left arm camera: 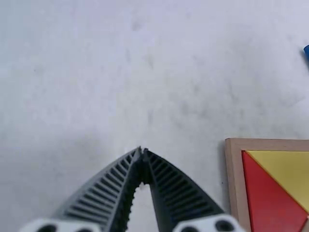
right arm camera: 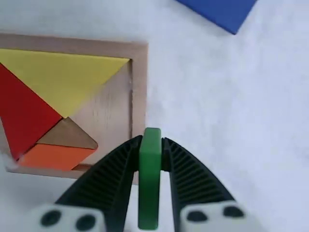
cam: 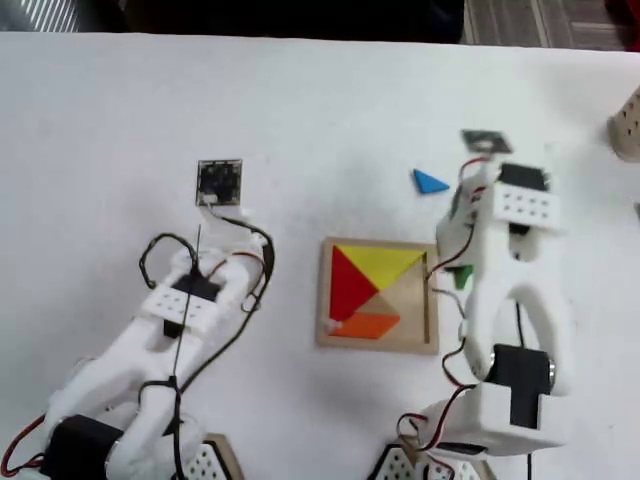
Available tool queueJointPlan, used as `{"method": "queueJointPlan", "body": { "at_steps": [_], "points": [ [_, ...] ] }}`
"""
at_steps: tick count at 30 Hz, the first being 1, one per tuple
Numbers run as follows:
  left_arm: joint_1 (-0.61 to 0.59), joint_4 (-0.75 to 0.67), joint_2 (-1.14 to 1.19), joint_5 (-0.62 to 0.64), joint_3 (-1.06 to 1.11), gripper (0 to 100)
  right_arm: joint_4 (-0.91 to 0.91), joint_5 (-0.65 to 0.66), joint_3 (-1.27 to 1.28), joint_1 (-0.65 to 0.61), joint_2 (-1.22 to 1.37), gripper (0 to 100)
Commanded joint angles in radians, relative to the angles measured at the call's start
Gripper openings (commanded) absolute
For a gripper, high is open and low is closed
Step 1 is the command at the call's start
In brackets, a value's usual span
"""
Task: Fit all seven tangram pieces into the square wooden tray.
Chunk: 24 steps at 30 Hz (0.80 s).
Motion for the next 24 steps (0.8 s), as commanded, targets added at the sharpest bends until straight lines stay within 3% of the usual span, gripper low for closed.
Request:
{"method": "queueJointPlan", "body": {
  "at_steps": [1, 11, 18, 24],
  "points": [
    [0.008, -0.011, -0.030, -0.012, -0.015, 2, -0.087, 0.000, 0.075, -0.051, -0.051, 1.8],
    [0.008, -0.011, -0.030, -0.012, -0.015, 2, -0.251, 0.000, 0.232, -0.128, -0.050, 7.0],
    [0.008, -0.011, -0.030, -0.012, -0.015, 2, -0.263, 0.000, 0.261, -0.133, -0.050, 17.8],
    [0.008, -0.011, -0.030, -0.012, -0.015, 2, -0.239, 0.000, 0.230, -0.134, -0.058, 19.0]
  ]
}}
